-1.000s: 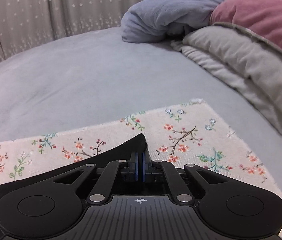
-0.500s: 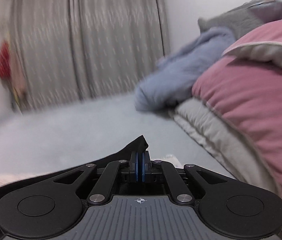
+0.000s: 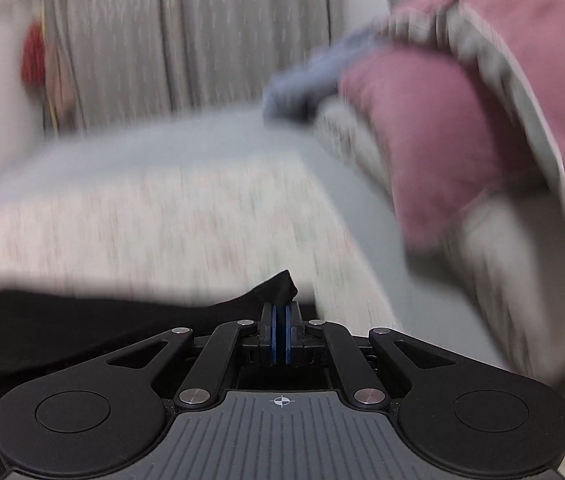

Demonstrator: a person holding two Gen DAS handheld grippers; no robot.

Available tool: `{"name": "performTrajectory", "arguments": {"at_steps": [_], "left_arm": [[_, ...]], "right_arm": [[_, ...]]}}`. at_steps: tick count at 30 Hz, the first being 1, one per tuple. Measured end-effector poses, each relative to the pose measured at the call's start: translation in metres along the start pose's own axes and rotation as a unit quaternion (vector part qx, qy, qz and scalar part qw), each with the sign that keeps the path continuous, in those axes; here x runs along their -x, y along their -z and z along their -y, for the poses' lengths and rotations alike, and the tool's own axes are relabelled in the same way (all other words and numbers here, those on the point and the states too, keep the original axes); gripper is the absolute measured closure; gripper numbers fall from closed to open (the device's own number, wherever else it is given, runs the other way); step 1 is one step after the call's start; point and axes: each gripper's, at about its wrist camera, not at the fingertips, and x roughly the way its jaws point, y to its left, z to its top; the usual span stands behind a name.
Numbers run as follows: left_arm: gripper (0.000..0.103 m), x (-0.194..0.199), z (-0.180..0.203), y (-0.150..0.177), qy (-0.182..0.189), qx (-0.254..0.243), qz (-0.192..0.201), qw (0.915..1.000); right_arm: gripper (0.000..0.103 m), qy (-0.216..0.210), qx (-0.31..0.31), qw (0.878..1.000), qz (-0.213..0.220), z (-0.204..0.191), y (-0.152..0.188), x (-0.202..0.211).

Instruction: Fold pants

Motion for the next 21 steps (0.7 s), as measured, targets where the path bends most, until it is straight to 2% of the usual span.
{"name": "performTrajectory", "arguments": {"at_steps": [3,4,6,8,9,10,12,14,15,16,17,19,21], "left_arm": [[0.057,0.015,-0.024,-0.001,0.021,0.049,-0.001,0.9986],[0.048,0.022,-0.031,-0.004,0.030,0.068,0.004,0.9973],[0.041,0.037,-0.040,-0.007,0.035,0.093,0.009,0.9950],[0.035,0.046,-0.044,-0.005,0.023,0.109,0.000,0.9938],[0.035,0.049,-0.045,-0.005,0.017,0.122,-0.009,0.9923],[0.035,0.052,-0.048,-0.001,0.017,0.142,-0.017,0.9895],[0.035,0.056,-0.058,0.010,0.024,0.210,-0.038,0.9766],[0.035,0.062,-0.067,0.024,0.033,0.271,-0.050,0.9606],[0.035,0.063,-0.068,0.027,0.031,0.291,-0.050,0.9551],[0.035,0.066,-0.069,0.030,0.026,0.300,-0.049,0.9524],[0.032,0.067,-0.070,0.031,0.019,0.305,-0.046,0.9511],[0.025,0.068,-0.070,0.031,0.015,0.304,-0.041,0.9518],[0.021,0.065,-0.070,0.029,0.018,0.291,-0.048,0.9554]], "right_arm": [[0.096,0.007,-0.021,0.998,-0.061,0.011,0.030,0.001],[0.091,0.015,-0.031,0.997,-0.073,0.015,0.033,0.002],[0.083,0.057,-0.052,0.995,-0.059,0.020,0.035,0.017],[0.083,0.088,-0.101,0.990,-0.048,0.028,0.033,0.028],[0.083,0.086,-0.136,0.986,-0.040,0.035,0.032,0.034],[0.082,0.080,-0.175,0.981,-0.035,0.038,0.034,0.040],[0.080,0.044,-0.237,0.970,-0.029,0.035,0.037,0.045],[0.068,0.015,-0.256,0.966,-0.038,0.021,0.038,0.043],[0.057,0.009,-0.267,0.963,-0.045,0.015,0.039,0.042],[0.047,0.009,-0.289,0.956,-0.051,0.010,0.042,0.042],[0.044,0.007,-0.321,0.946,-0.045,0.006,0.047,0.045],[0.037,-0.026,-0.370,0.928,-0.033,0.001,0.058,0.045],[0.033,-0.048,-0.377,0.925,-0.032,-0.007,0.063,0.041]]}}
